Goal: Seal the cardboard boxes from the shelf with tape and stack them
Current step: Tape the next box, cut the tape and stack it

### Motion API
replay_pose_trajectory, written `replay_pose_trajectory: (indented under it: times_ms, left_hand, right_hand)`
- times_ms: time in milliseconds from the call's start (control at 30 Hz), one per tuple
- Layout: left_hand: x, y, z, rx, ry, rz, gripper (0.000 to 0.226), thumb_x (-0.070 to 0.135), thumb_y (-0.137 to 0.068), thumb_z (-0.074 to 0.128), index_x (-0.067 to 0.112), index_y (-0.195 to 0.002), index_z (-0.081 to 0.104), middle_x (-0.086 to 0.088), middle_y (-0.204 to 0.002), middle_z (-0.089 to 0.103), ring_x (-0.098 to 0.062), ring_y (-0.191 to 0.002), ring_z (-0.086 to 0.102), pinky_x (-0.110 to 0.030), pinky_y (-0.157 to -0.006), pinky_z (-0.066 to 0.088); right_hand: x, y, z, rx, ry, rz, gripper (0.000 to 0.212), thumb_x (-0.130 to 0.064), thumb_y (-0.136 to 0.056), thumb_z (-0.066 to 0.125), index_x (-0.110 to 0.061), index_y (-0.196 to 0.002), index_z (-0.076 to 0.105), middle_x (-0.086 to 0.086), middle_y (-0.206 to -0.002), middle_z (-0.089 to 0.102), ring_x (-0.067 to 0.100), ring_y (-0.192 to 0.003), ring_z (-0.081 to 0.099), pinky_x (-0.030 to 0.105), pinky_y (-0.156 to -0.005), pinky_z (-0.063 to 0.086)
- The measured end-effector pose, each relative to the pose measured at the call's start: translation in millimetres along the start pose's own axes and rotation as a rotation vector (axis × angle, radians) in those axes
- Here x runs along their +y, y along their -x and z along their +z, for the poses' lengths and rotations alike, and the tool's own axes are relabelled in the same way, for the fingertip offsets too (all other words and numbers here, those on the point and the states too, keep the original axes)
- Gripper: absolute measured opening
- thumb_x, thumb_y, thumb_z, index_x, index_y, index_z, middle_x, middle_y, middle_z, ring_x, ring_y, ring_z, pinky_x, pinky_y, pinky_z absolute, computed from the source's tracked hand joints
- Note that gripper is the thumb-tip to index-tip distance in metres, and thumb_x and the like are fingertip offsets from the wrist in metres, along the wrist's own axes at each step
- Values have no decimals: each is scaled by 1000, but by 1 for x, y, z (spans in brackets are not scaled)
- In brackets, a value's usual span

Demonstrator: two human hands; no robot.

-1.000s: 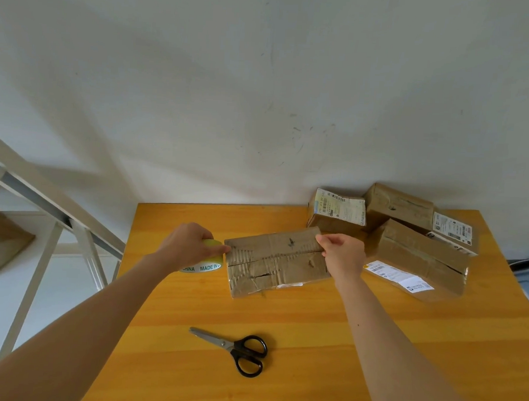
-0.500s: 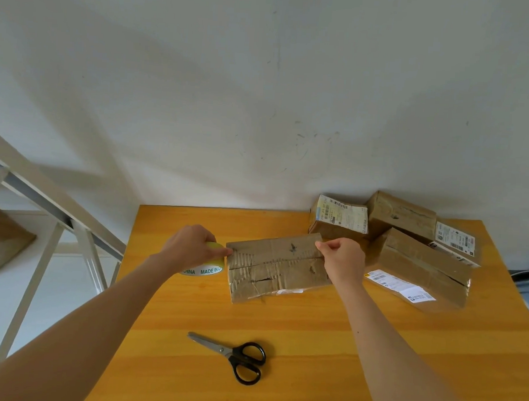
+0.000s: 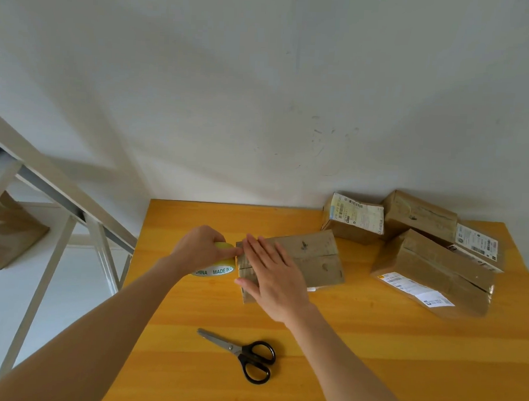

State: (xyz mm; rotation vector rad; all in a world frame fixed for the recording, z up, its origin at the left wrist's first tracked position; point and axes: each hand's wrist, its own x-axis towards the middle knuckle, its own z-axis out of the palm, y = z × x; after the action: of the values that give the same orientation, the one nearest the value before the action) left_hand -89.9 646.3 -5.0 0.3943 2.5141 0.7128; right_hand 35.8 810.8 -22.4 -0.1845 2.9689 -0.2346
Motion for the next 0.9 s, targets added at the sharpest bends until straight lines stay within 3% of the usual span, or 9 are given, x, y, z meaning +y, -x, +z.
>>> replay_pose_trajectory:
  times_ms: [200,400,567,700,833,900]
  left_hand:
    - [-6,-1,5,-21,64,-21,48,63,-70,71,19,-52,66,3,-47,51,-13,-43,45,-26,-43,30]
    - [-4,0,7,-30,44,14,48,62,-73,69,20,-52,64,4,-46,50,-12,-42,43,-25,-41,29]
    - [-17,5,1,-100,100,88,34,38,-86,66,20,-58,62,8,-48,51,-9,-45,48,-16,-39,31]
    - [-19,8,4,-91,-18,126,37,43,-88,61,11,-69,62,2,-56,51,-12,-50,47,-24,-45,33]
    - [-26,9,9,-76,-109,120,33,52,-88,57,21,-75,59,4,-66,55,-17,-62,54,-26,-50,36]
    - [-29,11,9,-69,-122,124,31,57,-86,56,27,-91,58,4,-72,58,-17,-68,57,-27,-52,39]
  right_hand:
    - [54,25,0,28,-36,262,87,-77,-83,-13,-23,-150,-22,-9,-156,-28,9,-144,-24,30,-118,-13]
    - [57,24,0,82,-70,489,98,-82,-80,-8,-14,-149,-22,3,-157,-28,16,-146,-24,32,-118,-13]
    - [59,23,3,73,-34,503,100,-82,-80,-11,-12,-150,-21,6,-158,-27,17,-146,-23,33,-119,-13]
    - [58,22,4,59,-7,492,101,-82,-78,-13,-12,-150,-21,5,-159,-25,17,-146,-23,33,-118,-13]
    - [59,25,5,56,-17,483,101,-82,-78,-12,-12,-151,-20,5,-159,-25,16,-146,-22,33,-119,-11]
    - [59,24,4,70,-10,478,101,-82,-78,-12,-12,-151,-19,5,-159,-24,16,-146,-22,33,-119,-11]
